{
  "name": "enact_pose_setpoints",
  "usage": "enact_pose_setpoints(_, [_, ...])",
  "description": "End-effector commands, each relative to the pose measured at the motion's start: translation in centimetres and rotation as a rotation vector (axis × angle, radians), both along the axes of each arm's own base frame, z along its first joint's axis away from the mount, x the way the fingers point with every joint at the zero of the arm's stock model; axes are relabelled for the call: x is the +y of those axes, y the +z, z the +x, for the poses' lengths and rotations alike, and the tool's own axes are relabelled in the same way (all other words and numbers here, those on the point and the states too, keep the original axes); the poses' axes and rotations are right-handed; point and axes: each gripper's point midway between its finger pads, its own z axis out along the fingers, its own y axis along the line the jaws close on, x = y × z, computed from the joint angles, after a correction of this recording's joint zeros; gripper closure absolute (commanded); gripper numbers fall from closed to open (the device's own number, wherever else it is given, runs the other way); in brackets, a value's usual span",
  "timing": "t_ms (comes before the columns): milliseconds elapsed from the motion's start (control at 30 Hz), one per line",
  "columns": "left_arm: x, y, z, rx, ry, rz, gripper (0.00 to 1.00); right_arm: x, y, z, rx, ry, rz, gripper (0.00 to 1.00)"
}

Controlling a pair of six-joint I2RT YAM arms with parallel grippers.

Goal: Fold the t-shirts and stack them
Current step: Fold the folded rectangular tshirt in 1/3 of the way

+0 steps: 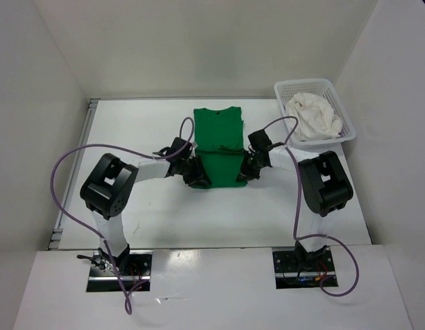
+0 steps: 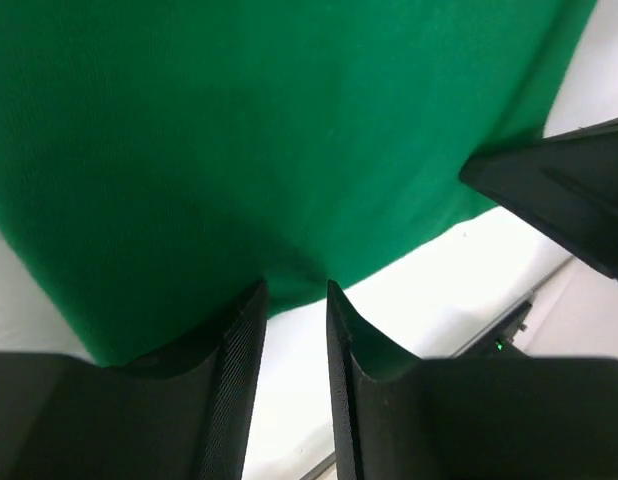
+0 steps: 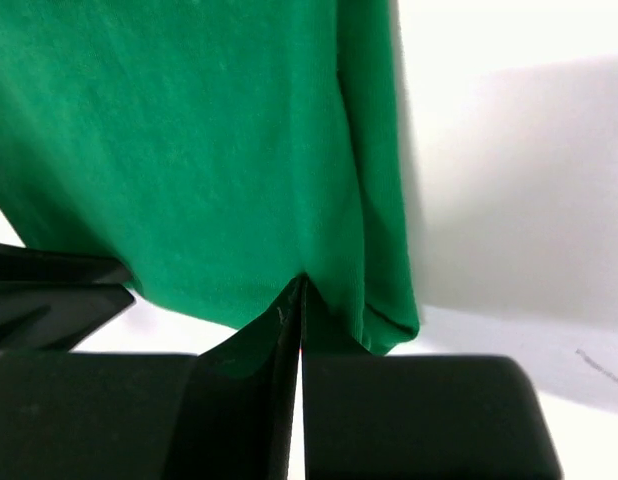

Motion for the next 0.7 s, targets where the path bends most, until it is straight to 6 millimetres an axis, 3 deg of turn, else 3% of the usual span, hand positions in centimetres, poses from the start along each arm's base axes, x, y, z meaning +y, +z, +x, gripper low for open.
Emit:
enact_pose_setpoints(0, [2.2,-1.4,-3.2,0.036,-0.004,0.060,0.61,-0.9,-1.4,-2.5,0.034,-0.024,-0.020,0.96])
enact_pose_setpoints(33, [2.8,-1.7,-4.0,0.042,-0.009,0.078,0.61,-1.1,-2.4,-4.5,0.076,-0.007,-0.029,0.96])
enact_pose_setpoints(133, [4.6,-2.1,-6.3,0.067,-0.005,0.128,0.61,-0.6,-2.5,-6.9,0.094,0.015,-0.020,0.96])
enact_pose_setpoints(167, [5.2,-1.9,-6.7,0.064,-0.015,0.156,0.61,-0.4,-1.7,-7.2,0.086,0.025,-0.017,0.96])
enact_pose_setpoints(200, [5.2,-0.6,-6.5,0.031,-0.009,0.148,0.61,-0.5,-1.4,-7.4,0.086,0.025,-0.017,0.96])
enact_pose_setpoints(267, [5.2,1.1,-6.3,-0.003,-0.014,0.135,0.60,-0.3,0.7,-6.8,0.049,0.046,-0.010,0.90])
enact_pose_setpoints(400, [4.5,4.3,-5.4,-0.067,-0.015,0.092,0.60,1.1,5.8,-2.3,-0.090,0.054,0.008,0.80])
enact_pose_setpoints(500, [3.9,5.4,-4.7,-0.092,0.002,0.054,0.59,2.9,6.8,-0.1,-0.119,0.074,0.064,0.81])
enact_pose_setpoints(667, [1.9,5.9,-2.7,-0.101,-0.005,-0.016,0.59,5.6,6.6,2.2,-0.122,0.113,0.101,0.97])
